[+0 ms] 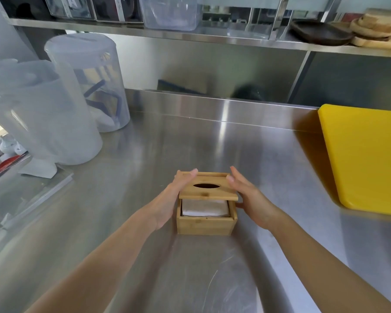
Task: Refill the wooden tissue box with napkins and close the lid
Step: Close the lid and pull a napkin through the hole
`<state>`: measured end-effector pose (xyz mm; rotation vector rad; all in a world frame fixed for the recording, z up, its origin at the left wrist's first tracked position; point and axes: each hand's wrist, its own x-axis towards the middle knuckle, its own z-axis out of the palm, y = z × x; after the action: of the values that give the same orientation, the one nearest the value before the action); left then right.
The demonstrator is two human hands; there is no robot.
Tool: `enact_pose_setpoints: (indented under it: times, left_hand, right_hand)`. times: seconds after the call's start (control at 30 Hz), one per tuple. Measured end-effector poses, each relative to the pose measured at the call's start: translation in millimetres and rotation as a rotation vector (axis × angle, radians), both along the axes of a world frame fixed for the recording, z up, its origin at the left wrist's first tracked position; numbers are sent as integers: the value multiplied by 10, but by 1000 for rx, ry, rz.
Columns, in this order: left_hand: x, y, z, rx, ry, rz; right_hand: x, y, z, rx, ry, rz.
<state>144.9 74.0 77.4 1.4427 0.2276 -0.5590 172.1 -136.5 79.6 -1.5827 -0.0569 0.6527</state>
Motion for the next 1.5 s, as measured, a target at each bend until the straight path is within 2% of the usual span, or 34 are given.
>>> enact_pose_setpoints:
  times: [0.1,0.57,0.6,0.73,0.8,0.97,1.17,1.33,1.5]
  left_hand:
    - [-26,-17,-3,60,-19,-9]
    - [-136,-98,55,237,-150,6]
    - [-138,-118,55,321,-187,13]
    - [-142,-250,19,925,-487,68]
    - [-191,-328,-20,1076,-554,15]
    - [-202,-344,-102,1317,-580,-96]
    - [-184,-307,-98,1400,-602,-182]
    - [-176,-326,-110,1437,-622,-187]
    - [-170,-325,-94,1458,-609,-194]
  right_hand:
    - [-24,-3,-1,-10,25,40]
    - [-143,28,48,-185,-103,50]
    - [-155,34,64,-195,-105,51]
    - [-197,48,86,-258,-128,68]
    - [-213,55,104,-299,-141,93]
    - [-228,68,125,-321,-162,99]
    - [-212,80,104,-376,-197,129]
    - [-119,73,76,-687,-420,178]
    - [-58,187,191,-799,-773,218]
